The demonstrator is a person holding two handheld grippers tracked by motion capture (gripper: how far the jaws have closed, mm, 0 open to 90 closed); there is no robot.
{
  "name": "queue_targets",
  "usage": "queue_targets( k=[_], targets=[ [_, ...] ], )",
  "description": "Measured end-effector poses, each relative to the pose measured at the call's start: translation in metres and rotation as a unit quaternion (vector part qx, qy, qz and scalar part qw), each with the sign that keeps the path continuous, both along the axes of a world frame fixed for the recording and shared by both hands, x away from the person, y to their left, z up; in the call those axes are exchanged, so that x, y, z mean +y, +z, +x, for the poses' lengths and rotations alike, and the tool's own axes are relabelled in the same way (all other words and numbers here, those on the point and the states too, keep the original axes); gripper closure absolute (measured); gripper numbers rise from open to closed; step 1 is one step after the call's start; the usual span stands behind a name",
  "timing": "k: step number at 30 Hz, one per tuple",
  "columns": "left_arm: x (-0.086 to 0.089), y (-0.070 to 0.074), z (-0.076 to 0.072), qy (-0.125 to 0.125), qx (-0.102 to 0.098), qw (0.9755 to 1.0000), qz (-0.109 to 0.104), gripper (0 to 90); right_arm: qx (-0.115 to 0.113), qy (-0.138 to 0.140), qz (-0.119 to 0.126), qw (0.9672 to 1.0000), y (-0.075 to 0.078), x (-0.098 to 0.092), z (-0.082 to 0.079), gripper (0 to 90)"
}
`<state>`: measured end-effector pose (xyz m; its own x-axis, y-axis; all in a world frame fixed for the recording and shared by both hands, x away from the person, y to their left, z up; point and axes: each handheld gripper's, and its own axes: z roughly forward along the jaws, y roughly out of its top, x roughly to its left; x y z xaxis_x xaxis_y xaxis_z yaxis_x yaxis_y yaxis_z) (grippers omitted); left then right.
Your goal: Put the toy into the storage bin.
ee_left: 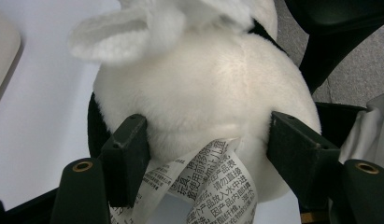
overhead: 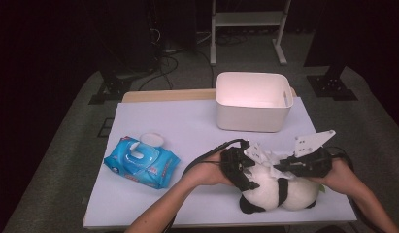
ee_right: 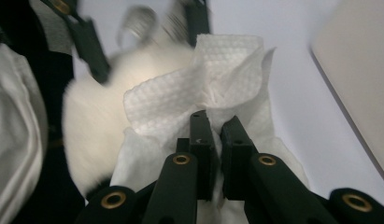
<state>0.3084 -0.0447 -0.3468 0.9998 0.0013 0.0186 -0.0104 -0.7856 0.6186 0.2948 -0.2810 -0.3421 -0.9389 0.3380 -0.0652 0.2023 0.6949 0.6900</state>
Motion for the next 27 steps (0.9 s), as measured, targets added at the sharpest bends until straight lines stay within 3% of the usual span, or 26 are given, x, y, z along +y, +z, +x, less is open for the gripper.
queue_targets(
  k=[4,10,15,19,23,27],
  targets=[
    [0.000,0.001,0.001,-0.004,0.005,1.0000,-0.004,30.5,0.026,-0.009,0.011,0.9996,-0.011,-0.012,0.002,84.5],
    [0.002,0.009,0.003,-0.007,0.019,0.9997,-0.012,26.8,0.021,-0.011,0.015,0.9996,-0.013,-0.013,-0.007,84.9],
    [0.004,0.015,0.007,0.005,0.029,0.9993,-0.022,23.3,0.019,-0.007,0.030,0.9994,-0.014,-0.014,-0.018,84.9],
    [0.001,0.012,0.005,-0.004,0.043,0.9990,-0.014,22.4,0.018,0.000,0.038,0.9991,-0.013,-0.015,-0.027,84.9],
    [-0.003,0.010,-0.002,-0.011,0.034,0.9994,-0.006,23.6,0.011,0.011,0.034,0.9993,-0.008,-0.013,-0.030,84.8],
    [-0.006,0.011,-0.009,-0.018,0.021,0.9996,0.002,24.2,0.006,0.034,0.038,0.9987,0.002,-0.001,-0.026,84.9]
  ],
)
